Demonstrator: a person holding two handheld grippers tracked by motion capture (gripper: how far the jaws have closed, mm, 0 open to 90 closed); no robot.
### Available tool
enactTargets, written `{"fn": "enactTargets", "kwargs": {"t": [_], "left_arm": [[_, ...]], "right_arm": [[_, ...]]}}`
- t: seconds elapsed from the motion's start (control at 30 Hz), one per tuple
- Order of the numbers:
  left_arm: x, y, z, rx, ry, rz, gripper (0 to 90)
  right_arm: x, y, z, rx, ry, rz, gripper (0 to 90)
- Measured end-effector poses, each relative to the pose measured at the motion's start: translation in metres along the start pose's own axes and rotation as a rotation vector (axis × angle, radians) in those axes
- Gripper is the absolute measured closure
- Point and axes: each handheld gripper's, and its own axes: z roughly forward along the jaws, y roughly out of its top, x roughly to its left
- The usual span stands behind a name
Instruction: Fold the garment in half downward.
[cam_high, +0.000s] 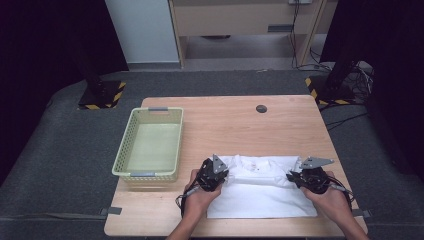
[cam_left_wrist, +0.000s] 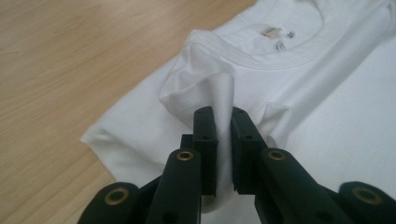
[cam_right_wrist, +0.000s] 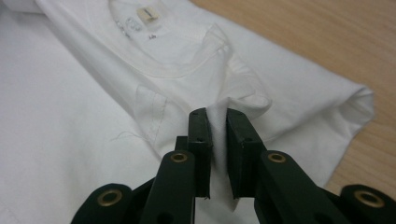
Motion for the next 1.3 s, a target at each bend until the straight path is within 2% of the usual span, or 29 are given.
{"fn": "enactTargets", "kwargs": {"t": [0.17, 0.37, 0.47, 0.6, 0.7, 0.77, 0.83, 0.9, 1.03, 1.1, 1.17, 1.3], "left_arm": [[-0.007, -0.012, 0.005, 0.033, -0.008, 0.035, 82.0], [-0.008, -0.014, 0.011, 0.03, 0.017, 0.075, 82.5], [-0.003, -0.008, 0.019, 0.024, 0.04, 0.074, 82.5], [0.006, 0.004, 0.033, 0.032, 0.07, 0.082, 81.9], [0.014, 0.011, 0.043, 0.024, 0.086, 0.057, 80.9], [0.017, 0.015, 0.046, 0.021, 0.092, 0.046, 76.5], [0.019, 0.017, 0.045, 0.03, 0.093, 0.036, 68.8], [0.019, 0.019, 0.04, 0.03, 0.107, 0.026, 54.8], [0.017, 0.02, 0.026, 0.004, 0.087, 0.02, 49.3], [0.017, 0.022, 0.021, -0.017, 0.089, 0.016, 49.1], [0.017, 0.026, 0.018, -0.026, 0.088, 0.022, 49.0], [0.021, 0.038, 0.023, -0.047, 0.077, 0.004, 52.4]], "right_arm": [[-0.001, -0.008, 0.008, 0.039, 0.01, 0.008, 80.2], [-0.003, -0.012, 0.011, 0.031, 0.009, 0.032, 79.5], [-0.004, -0.01, 0.013, 0.029, -0.003, 0.039, 79.3], [-0.011, -0.003, 0.019, 0.031, -0.042, 0.052, 77.0], [-0.019, 0.001, 0.025, 0.019, -0.062, 0.067, 73.2], [-0.023, 0.004, 0.027, 0.018, -0.074, 0.069, 69.2], [-0.026, 0.007, 0.027, 0.026, -0.083, 0.06, 61.0], [-0.027, 0.011, 0.024, 0.027, -0.091, 0.032, 54.1], [-0.033, 0.019, 0.013, 0.015, -0.132, 0.009, 43.5], [-0.035, 0.024, 0.011, 0.003, -0.122, 0.022, 43.3], [-0.036, 0.03, 0.013, -0.007, -0.113, 0.019, 47.1], [-0.032, 0.042, 0.024, -0.022, -0.088, 0.017, 59.9]]}}
